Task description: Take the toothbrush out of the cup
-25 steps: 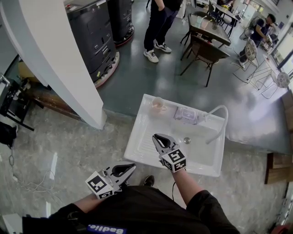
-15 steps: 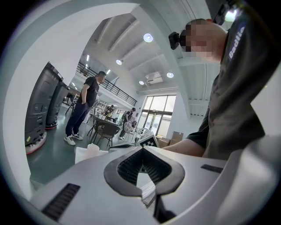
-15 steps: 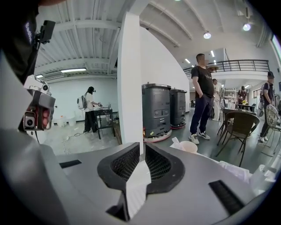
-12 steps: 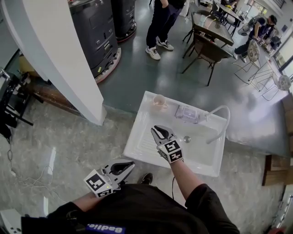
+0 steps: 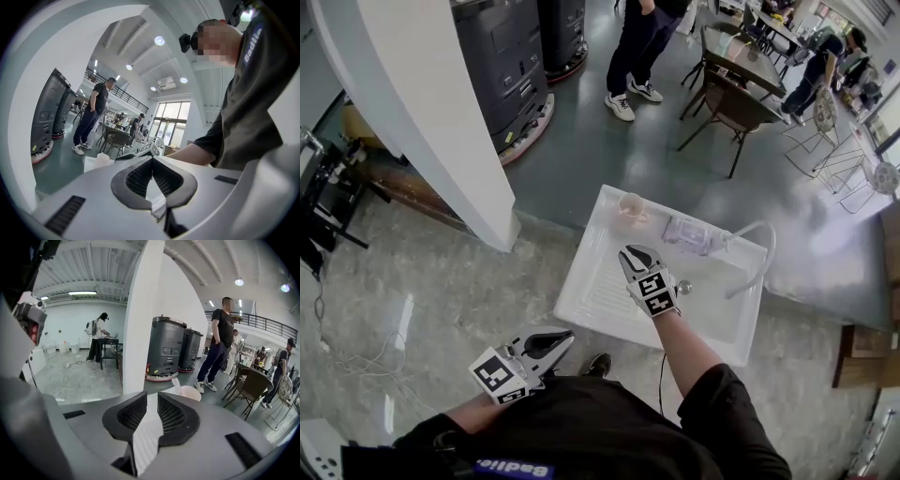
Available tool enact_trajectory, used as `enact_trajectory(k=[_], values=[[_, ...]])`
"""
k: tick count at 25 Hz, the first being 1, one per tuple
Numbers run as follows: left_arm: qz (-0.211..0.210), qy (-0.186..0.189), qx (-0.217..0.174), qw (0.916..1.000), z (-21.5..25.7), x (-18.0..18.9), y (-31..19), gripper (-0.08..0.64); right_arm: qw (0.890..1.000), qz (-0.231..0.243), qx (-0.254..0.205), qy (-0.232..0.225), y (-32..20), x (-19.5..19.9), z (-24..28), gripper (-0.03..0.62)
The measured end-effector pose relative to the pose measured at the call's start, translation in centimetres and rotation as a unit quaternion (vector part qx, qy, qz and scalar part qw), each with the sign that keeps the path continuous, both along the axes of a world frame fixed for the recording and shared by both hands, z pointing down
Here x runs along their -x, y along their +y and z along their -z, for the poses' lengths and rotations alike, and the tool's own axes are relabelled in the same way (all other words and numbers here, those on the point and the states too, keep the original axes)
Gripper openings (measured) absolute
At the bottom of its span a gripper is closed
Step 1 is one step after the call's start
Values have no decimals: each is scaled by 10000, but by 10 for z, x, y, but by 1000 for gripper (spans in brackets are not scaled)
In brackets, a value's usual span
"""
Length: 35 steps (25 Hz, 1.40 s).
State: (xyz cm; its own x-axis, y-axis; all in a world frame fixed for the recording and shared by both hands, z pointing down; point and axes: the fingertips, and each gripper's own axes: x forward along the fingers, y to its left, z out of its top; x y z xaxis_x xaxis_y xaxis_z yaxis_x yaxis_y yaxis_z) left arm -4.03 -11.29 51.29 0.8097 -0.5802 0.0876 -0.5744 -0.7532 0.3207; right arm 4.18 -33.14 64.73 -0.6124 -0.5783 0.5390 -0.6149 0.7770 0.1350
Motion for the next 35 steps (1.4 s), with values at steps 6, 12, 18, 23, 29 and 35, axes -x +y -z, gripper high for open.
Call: enact_trajectory(k=[6,12,18,23,29,35], values=[[67,-16,45,10000,-2,4,1,9,9985,188,-121,509,-26,-4,-20,66],[156,-39,136,9998,-8,11,-2,9,9936,239,-273,1073,-55,-5,-29,74],[267,-21,180,9995,-11,13,-5,9,9834,355,-436,1724,-78,-9,-41,83],[349,-37,240,9991,-15,16,-5,9,9729,430,-523,2213,-99,-11,-49,83],[578,-38,331,9978,-18,27,-5,9,9580,778,-713,2665,-115,-3,-57,83],[860,-1,404,9955,-22,38,-4,9,9400,1143,-932,3076,-122,5,-67,83]])
